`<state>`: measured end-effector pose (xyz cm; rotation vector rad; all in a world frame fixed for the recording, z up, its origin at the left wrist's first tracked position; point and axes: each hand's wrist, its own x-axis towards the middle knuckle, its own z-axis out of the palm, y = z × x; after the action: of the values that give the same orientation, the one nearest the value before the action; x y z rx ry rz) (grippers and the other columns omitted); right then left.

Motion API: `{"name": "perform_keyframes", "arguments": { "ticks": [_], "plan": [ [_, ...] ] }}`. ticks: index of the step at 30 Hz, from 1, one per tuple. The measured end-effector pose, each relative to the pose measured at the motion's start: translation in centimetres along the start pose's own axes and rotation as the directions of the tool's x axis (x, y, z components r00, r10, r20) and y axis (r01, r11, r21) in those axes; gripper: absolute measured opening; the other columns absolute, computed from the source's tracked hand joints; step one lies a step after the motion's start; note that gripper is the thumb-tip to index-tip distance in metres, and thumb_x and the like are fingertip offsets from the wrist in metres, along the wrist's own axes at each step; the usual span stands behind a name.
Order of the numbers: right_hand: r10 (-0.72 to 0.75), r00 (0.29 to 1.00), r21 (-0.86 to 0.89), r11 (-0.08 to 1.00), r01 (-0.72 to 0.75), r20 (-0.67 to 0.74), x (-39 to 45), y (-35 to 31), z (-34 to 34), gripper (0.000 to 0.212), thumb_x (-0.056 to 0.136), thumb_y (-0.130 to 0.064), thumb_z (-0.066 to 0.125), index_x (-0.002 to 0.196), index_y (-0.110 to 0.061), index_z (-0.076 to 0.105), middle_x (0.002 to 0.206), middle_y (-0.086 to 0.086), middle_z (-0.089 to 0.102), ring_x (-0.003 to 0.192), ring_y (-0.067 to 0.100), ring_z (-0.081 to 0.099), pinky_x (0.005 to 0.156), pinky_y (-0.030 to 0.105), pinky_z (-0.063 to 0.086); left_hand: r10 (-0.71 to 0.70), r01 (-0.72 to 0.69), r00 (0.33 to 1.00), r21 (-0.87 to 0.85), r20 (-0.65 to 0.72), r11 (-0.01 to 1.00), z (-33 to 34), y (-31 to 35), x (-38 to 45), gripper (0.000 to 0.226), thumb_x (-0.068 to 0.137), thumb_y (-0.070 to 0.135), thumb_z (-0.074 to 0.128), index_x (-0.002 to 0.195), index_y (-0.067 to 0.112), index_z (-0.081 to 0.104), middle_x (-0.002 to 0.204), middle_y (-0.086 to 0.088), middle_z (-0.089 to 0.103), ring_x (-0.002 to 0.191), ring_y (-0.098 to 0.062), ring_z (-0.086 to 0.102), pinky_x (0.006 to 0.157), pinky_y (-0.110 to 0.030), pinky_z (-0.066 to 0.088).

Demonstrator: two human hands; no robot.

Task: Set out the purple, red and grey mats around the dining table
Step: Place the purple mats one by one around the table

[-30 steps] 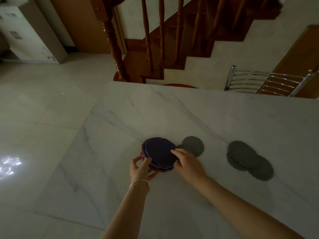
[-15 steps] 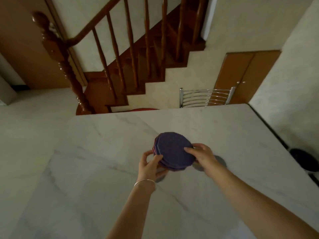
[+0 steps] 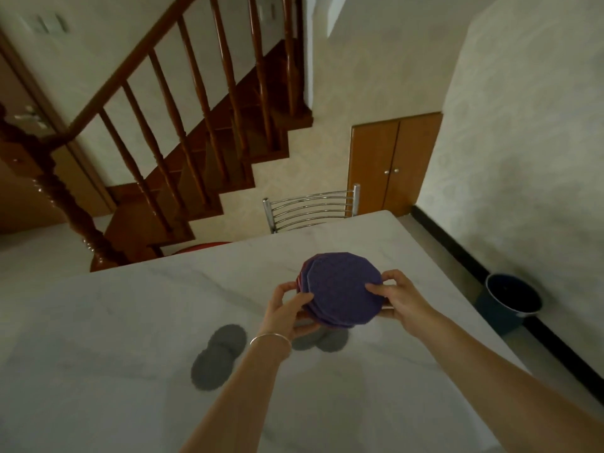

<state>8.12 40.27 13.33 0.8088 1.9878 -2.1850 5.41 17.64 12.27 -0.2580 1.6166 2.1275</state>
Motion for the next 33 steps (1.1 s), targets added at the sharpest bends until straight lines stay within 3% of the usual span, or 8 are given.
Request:
{"name": "perform_keyframes", "arguments": {
  "ticks": [3, 8, 13, 19, 27, 29, 33],
  "plan": [
    [-0.017, 0.999, 0.034, 0.999, 0.016, 0.041, 1.1, -0.3, -5.1, 0.028, 0.080, -0.012, 0.070, 0.096, -0.013, 0.047, 0.101, 0.010, 0.064, 0.088, 0.029, 0.065, 0.061, 0.039, 0.057, -0.015, 0.014, 0.998, -0.023, -0.056, 1.000, 4.9, -1.2, 0.1, 0.031, 0.078, 0.009, 0.073, 0.103, 0.018, 0.056, 0.097, -0.020, 0.067, 0.070, -0.033, 0.071, 0.059, -0.042, 0.058],
    [-0.025, 0.994, 0.101, 0.995, 0.014, 0.108, 2.3, -0.8, -12.1, 0.026, 0.082, -0.009, 0.067, 0.093, -0.014, 0.044, 0.104, 0.011, 0.063, 0.089, 0.032, 0.064, 0.072, 0.047, 0.058, 0.000, 0.000, 0.996, -0.007, -0.090, 1.000, 11.5, -2.4, 0.3, 0.025, 0.082, 0.006, 0.066, 0.103, 0.017, 0.057, 0.092, -0.019, 0.067, 0.075, -0.033, 0.070, 0.063, -0.045, 0.059],
    [-0.030, 0.997, 0.123, 0.992, 0.021, 0.070, 4.5, -1.7, -15.8, 0.023, 0.080, -0.012, 0.067, 0.090, -0.016, 0.047, 0.101, 0.009, 0.065, 0.083, 0.027, 0.065, 0.055, 0.036, 0.057, -0.008, 0.004, 0.996, -0.043, -0.094, 0.999, 15.4, -2.7, 1.2, 0.021, 0.088, 0.003, 0.059, 0.105, 0.013, 0.053, 0.093, -0.020, 0.064, 0.067, -0.030, 0.070, 0.056, -0.039, 0.059],
    [0.023, 0.997, 0.009, 1.000, -0.024, 0.075, 7.8, -2.6, -17.3, 0.011, 0.084, -0.012, 0.061, 0.088, -0.019, 0.055, 0.094, 0.007, 0.065, 0.078, 0.021, 0.067, 0.052, 0.030, 0.056, -0.013, 0.000, 0.992, -0.104, -0.123, 0.995, 16.5, -3.8, 3.9, 0.021, 0.089, 0.003, 0.056, 0.106, 0.014, 0.050, 0.096, -0.019, 0.065, 0.079, -0.033, 0.067, 0.060, -0.040, 0.061],
    [0.133, 0.976, -0.035, 0.991, -0.129, 0.171, 13.0, -4.4, -18.4, 0.024, 0.080, 0.000, 0.057, 0.099, -0.016, 0.055, 0.101, 0.010, 0.062, 0.090, 0.027, 0.064, 0.064, 0.036, 0.057, -0.054, 0.044, 0.989, -0.080, -0.137, 0.996, 16.0, -5.2, 8.8, 0.020, 0.088, 0.003, 0.057, 0.101, 0.018, 0.053, 0.096, -0.017, 0.063, 0.075, -0.032, 0.067, 0.058, -0.038, 0.059],
    [0.163, 0.971, -0.016, 0.987, -0.163, 0.175, 14.6, -4.4, -18.7, 0.024, 0.081, 0.001, 0.056, 0.097, -0.017, 0.056, 0.100, 0.010, 0.061, 0.089, 0.027, 0.063, 0.066, 0.037, 0.057, -0.070, 0.056, 0.985, -0.088, -0.159, 0.995, 15.9, -5.7, 9.3, 0.021, 0.088, 0.003, 0.057, 0.102, 0.018, 0.053, 0.098, -0.018, 0.063, 0.080, -0.036, 0.065, 0.061, -0.040, 0.060],
    [0.214, 0.965, 0.146, 0.961, -0.236, 0.154, 18.1, -2.9, -20.3, 0.026, 0.083, 0.003, 0.054, 0.099, -0.017, 0.054, 0.102, 0.011, 0.059, 0.086, 0.029, 0.062, 0.056, 0.035, 0.059, -0.081, 0.064, 0.966, -0.079, -0.244, 0.995, 14.7, -6.3, 9.9, 0.022, 0.088, 0.003, 0.058, 0.104, 0.016, 0.053, 0.099, -0.020, 0.063, 0.081, -0.038, 0.064, 0.055, -0.039, 0.059]
  ]
}}
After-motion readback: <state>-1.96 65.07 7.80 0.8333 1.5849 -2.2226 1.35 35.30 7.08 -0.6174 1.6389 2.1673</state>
